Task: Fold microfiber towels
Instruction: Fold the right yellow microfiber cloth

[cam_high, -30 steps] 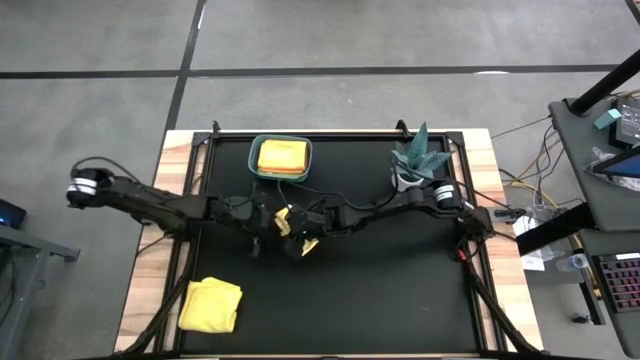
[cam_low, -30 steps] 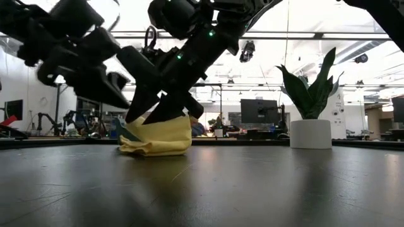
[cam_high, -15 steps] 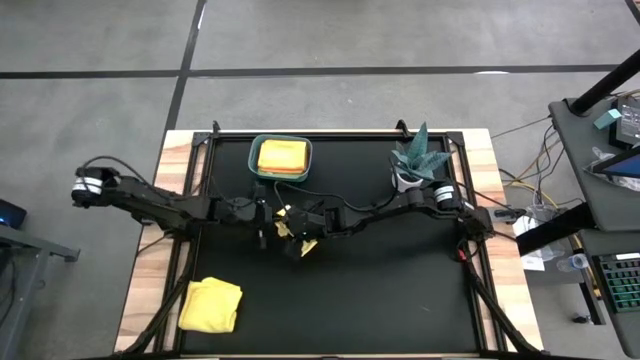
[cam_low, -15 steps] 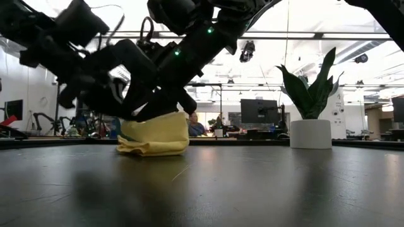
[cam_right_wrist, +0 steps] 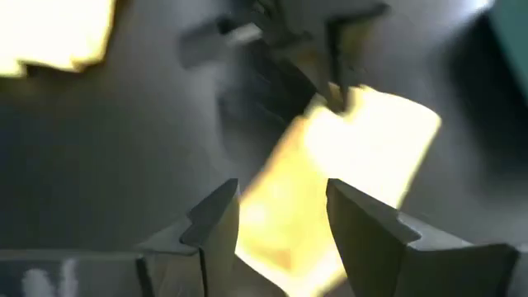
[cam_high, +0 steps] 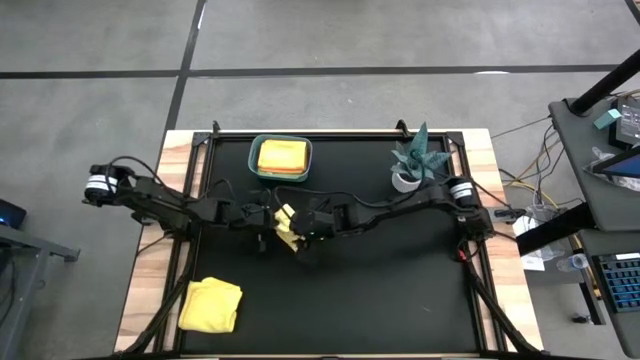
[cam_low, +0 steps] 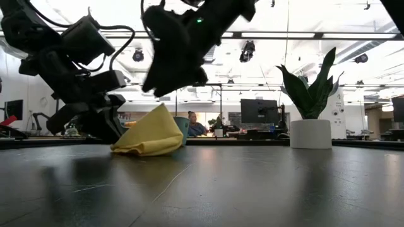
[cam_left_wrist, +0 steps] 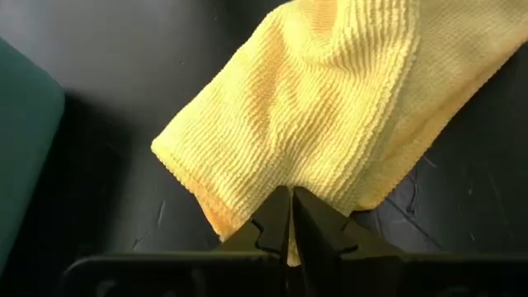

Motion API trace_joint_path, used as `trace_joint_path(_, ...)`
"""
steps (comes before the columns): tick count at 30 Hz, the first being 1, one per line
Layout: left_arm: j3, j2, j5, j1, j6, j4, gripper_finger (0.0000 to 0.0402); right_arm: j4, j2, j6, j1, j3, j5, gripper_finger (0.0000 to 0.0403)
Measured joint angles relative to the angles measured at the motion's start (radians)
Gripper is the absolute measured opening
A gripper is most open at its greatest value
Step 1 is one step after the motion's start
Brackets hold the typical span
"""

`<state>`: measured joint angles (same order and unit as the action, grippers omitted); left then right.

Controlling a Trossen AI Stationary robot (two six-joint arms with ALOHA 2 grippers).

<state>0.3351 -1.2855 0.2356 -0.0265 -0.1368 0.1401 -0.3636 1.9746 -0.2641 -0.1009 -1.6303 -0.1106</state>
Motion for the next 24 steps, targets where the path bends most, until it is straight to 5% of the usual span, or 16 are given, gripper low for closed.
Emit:
trace_joint_path(8,0.000,0.011,-0.001,0.000,0.002,-0.001,0.0006,-0.131,-0.017,0.046,0.001,0.007,-0.147,0.0171)
trace_joint_path(18,0.000,0.010,-0.002,0.000,0.003,0.000,0.0006,-0.017,0.038,0.078,0.000,0.033,-0.145,0.0168)
trace_joint_path(24,0.000,0.010,-0.003,0.000,0.024,0.000,0.0006,0.028,0.040,0.158,-0.033,0.035,-0.044,0.0089)
